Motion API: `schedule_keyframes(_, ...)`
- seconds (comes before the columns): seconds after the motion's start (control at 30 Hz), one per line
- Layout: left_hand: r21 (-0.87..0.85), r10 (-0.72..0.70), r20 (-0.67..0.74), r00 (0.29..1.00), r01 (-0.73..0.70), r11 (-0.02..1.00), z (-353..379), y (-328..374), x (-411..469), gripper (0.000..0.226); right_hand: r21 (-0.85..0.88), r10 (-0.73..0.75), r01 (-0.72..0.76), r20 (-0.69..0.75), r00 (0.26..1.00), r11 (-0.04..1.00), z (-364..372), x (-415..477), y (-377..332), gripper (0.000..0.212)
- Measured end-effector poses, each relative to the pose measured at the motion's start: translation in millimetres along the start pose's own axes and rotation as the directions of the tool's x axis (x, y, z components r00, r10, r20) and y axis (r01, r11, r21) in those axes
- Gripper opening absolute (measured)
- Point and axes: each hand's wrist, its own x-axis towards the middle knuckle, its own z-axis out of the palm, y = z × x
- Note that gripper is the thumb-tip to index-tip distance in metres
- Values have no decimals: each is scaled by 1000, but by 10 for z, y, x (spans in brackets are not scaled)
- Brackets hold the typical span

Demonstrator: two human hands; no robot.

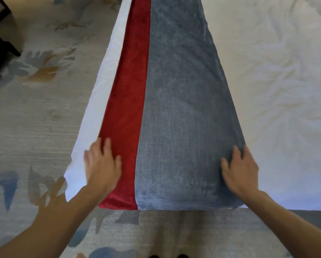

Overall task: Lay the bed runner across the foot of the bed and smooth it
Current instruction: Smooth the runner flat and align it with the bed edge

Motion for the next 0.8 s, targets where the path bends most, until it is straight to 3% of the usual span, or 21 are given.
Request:
schedule_keyframes(0.07,50,212,135,968,-221,974,120,85,6,69,-88,-202,215,136,970,973,129,-47,-77,63)
schedule_keyframes(0.13,86,269,232,935,-295,951,257,61,28,70,-118,-217,251,243,945,961,274,-70,-51,66)
schedule_keyframes(0.4,162,233,201,951,-267,950,303,-76,81,75,-119,-90,121,240,967,985,352,-35,-18,85)
schedule_keyframes(0.57,129,327,263,908,-369,921,349,36,163,69,-111,-201,236,258,945,965,379,84,-189,83)
schedule_keyframes(0.67,103,312,330,891,-363,926,351,20,190,69,-121,-193,236,289,938,964,354,90,-162,81)
schedule_keyframes(0.8,105,313,310,898,-360,927,251,106,206,74,-122,-160,206,311,937,971,241,97,-312,74)
